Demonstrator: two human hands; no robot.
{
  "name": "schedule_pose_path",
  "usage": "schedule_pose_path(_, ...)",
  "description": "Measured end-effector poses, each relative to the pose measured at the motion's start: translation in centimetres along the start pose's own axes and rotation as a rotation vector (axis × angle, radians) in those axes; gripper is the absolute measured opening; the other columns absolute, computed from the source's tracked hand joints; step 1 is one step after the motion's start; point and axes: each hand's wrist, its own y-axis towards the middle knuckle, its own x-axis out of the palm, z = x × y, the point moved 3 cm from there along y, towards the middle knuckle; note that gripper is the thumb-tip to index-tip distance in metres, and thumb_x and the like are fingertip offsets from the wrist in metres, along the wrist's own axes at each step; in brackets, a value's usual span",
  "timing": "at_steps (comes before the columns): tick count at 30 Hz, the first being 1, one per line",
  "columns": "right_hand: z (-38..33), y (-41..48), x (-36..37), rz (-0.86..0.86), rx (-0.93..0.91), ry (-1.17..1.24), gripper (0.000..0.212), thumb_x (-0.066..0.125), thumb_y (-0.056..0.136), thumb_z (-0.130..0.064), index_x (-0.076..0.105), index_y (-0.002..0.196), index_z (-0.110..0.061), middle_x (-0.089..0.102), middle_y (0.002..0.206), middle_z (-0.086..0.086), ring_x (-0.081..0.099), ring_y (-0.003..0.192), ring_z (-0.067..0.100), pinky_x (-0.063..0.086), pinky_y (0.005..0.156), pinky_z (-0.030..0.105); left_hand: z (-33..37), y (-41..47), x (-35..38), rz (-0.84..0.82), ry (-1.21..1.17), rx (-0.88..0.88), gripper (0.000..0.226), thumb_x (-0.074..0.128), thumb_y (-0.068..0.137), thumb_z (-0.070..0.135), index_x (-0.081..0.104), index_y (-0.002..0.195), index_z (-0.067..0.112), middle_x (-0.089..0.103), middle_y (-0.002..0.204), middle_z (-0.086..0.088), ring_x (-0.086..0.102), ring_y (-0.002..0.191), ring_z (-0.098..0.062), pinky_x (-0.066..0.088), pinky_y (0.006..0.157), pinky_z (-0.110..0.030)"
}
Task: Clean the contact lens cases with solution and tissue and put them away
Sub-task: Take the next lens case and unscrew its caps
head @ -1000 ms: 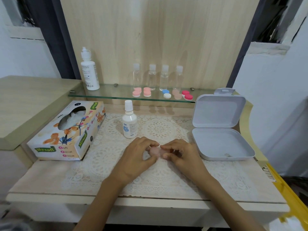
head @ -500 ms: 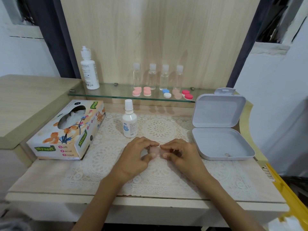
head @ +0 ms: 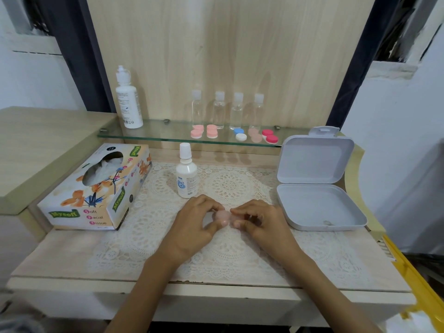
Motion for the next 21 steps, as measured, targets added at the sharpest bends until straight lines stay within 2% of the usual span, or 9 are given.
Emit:
schedule_pose_path(2, 0.0, 0.0, 0.0, 0.003, -0.003, -0.004, 0.026, 0.078, 0.076, -0.014, 0.075, 0.101, -0.019, 0.070, 0.090, -0.009, 0.059, 0.088, 0.004, 0.049, 0.078, 0.024, -0.1, 0.1, 0.0, 0.012, -0.024, -0.024, 0.048, 0.053, 0.070, 0.062, 0.062, 0.099, 0.025, 0.056, 0.098, 0.016, 0.051, 0.096, 0.000, 0.040, 0.083, -0.015)
schedule_pose_path(5, 0.1, 0.0, 0.0, 0.004, -0.004, -0.004, 0.026, 0.078, 0.076, -0.014, 0.075, 0.101, -0.019, 0.070, 0.090, -0.009, 0.059, 0.089, 0.004, 0.049, 0.078, 0.023, 0.1, 0.0, 0.1, 0.017, -0.041, -0.031, 0.053, 0.055, 0.071, 0.061, 0.058, 0.111, 0.025, 0.056, 0.107, 0.018, 0.051, 0.103, 0.002, 0.041, 0.087, -0.016)
schedule_pose_path(9, 0.0, 0.0, -0.1, 0.006, -0.012, -0.003, 0.025, 0.078, 0.076, -0.014, 0.075, 0.101, -0.017, 0.070, 0.090, -0.008, 0.060, 0.088, 0.005, 0.049, 0.077, 0.024, 0.2, -0.1, 0.2, 0.006, 0.004, 0.043, 0.043, 0.052, 0.078, 0.048, 0.060, 0.113, 0.024, 0.056, 0.107, 0.018, 0.050, 0.104, 0.000, 0.040, 0.091, -0.019)
schedule_pose_path(15, 0.0, 0.0, -0.1, 0.007, -0.013, -0.002, 0.025, 0.077, 0.076, -0.013, 0.075, 0.101, -0.018, 0.070, 0.089, -0.009, 0.060, 0.087, 0.005, 0.049, 0.077, 0.025, 0.3, -0.2, -0.1, 0.031, -0.009, 0.042, 0.030, 0.057, 0.081, 0.038, 0.063, 0.108, 0.026, 0.057, 0.103, 0.019, 0.050, 0.101, -0.002, 0.035, 0.087, -0.015)
schedule_pose_path(19, -0.1, 0.0, -0.1, 0.006, -0.007, 0.000, 0.025, 0.077, 0.077, -0.012, 0.075, 0.101, -0.018, 0.069, 0.089, -0.010, 0.060, 0.088, 0.005, 0.049, 0.079, 0.025, 0.3, -0.3, -0.8, 0.193, 0.109, -0.009, 0.039, 0.041, 0.078, 0.041, 0.063, 0.107, 0.027, 0.057, 0.105, 0.021, 0.049, 0.101, -0.002, 0.032, 0.089, -0.025)
schedule_pose_path(21, -0.2, 0.0, -0.1, 0.005, -0.008, 0.001, 0.025, 0.077, 0.077, -0.011, 0.075, 0.101, -0.017, 0.070, 0.090, -0.010, 0.060, 0.089, 0.005, 0.049, 0.079, 0.025, 0.3, -0.4, -1.0, 0.225, 0.183, -0.052, 0.044, 0.036, 0.073, 0.041, 0.063, 0.105, 0.027, 0.058, 0.103, 0.019, 0.049, 0.100, -0.005, 0.026, 0.086, -0.024)
